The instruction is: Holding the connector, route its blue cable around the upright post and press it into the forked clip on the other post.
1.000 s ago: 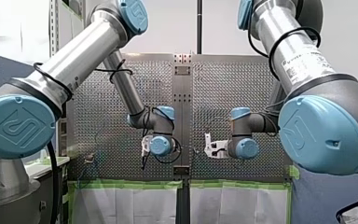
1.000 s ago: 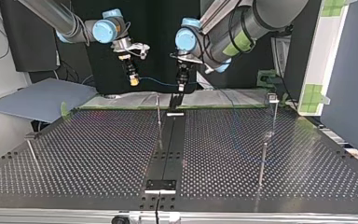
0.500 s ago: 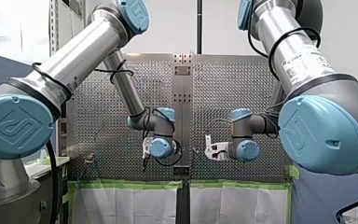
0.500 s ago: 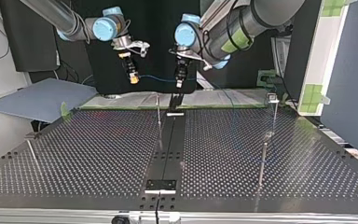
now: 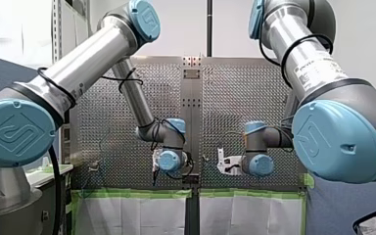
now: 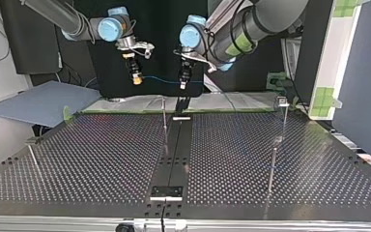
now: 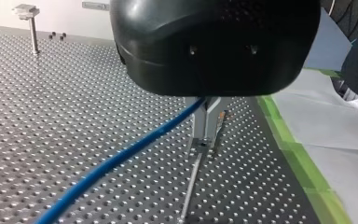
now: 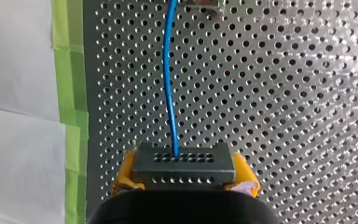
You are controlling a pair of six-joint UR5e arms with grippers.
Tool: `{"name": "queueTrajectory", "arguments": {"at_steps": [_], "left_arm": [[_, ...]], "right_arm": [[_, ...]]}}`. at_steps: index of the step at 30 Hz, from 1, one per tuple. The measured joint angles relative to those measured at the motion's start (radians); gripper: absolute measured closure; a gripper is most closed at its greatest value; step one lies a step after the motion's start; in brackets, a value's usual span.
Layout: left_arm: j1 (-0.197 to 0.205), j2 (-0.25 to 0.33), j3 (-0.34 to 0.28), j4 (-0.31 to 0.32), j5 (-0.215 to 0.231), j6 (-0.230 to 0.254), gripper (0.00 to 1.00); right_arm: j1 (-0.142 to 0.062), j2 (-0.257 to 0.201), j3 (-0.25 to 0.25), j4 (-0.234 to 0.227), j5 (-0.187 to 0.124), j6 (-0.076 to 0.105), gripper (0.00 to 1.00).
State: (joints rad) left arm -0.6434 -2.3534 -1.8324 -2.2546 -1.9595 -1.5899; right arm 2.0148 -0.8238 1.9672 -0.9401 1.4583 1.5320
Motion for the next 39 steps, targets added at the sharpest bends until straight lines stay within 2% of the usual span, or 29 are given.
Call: {"name": "queueTrajectory", "arguments": {"at_steps": [6,15,24,39], "left_arm": [[-0.004,-0.051,0.027,0.004,0.003,-0.005,0.99],[-0.005,-0.064,0.057,0.002,0.009,-0.007,0.99],[-0.011,-0.090,0.101,-0.018,0.019,-0.023,0.99],[-0.007,-0.128,0.178,-0.047,0.024,-0.045,0.99]], "right_arm": [[-0.017,0.022,-0.016,-0.023,-0.003,0.005,1.00],[-0.043,0.060,-0.042,-0.040,-0.014,0.006,1.00],[-0.071,0.066,-0.061,-0.052,-0.053,0.011,1.00],[-0.106,0.069,-0.087,-0.054,-0.088,0.011,1.00]]}}
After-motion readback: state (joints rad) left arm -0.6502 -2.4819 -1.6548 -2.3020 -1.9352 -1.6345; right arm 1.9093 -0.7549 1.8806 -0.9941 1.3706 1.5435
